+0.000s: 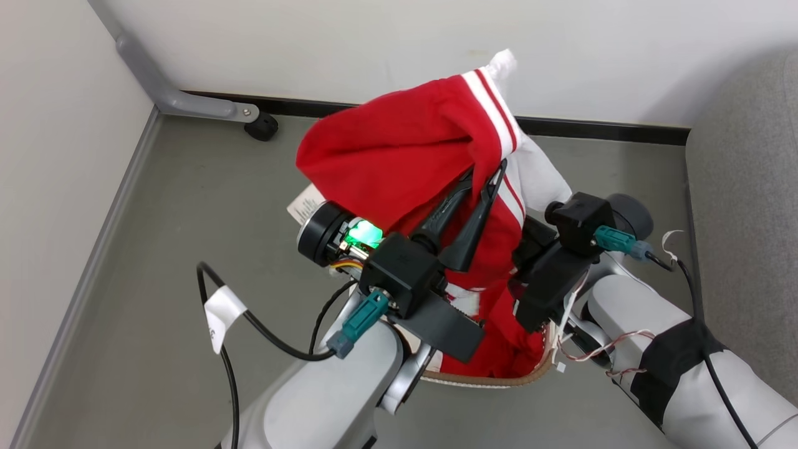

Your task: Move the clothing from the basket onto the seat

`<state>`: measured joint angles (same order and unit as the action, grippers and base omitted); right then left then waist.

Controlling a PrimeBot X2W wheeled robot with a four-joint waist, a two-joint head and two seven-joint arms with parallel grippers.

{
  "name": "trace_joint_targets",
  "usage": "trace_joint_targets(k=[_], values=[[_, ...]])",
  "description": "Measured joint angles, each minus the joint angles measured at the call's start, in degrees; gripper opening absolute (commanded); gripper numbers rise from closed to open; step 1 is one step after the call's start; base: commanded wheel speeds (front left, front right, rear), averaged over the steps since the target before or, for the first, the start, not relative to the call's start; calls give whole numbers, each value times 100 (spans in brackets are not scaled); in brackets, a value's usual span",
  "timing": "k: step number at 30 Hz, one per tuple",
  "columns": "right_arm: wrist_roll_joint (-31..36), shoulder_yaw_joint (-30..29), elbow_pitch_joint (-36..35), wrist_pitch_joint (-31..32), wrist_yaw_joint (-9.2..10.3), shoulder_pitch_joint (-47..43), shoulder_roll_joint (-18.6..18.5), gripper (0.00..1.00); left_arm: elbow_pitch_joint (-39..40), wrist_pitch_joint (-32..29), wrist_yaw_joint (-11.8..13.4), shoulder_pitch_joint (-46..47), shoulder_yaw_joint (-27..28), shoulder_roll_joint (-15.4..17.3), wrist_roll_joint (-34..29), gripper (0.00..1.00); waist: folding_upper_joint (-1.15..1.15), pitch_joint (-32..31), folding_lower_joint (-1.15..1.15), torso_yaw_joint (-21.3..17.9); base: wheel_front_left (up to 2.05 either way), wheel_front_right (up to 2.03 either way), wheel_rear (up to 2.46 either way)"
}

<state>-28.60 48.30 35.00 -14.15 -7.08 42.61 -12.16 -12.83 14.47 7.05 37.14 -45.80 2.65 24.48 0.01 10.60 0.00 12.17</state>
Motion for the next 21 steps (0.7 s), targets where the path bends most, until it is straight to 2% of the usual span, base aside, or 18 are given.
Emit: trace_joint_targets(k=[13,15,16,21], values=[[-400,-87,69,-9,0,1,-171,0,-320,0,2,-13,356,-7,13,2,0,10,0,-263,0,0,0],[-461,-86,64,-9,0,1,-199,0,-354,0,2,-33,394,-10,11,86,0,8,0,-313,0,0,0],[-476,-85,57,-9,0,1,-210,0,-374,1,2,-42,415,-11,5,100,0,6,0,-335,0,0,0],[-565,-154,-84,-9,0,-9,-259,0,-490,1,2,-94,443,-16,5,100,0,-4,0,-399,0,0,0]])
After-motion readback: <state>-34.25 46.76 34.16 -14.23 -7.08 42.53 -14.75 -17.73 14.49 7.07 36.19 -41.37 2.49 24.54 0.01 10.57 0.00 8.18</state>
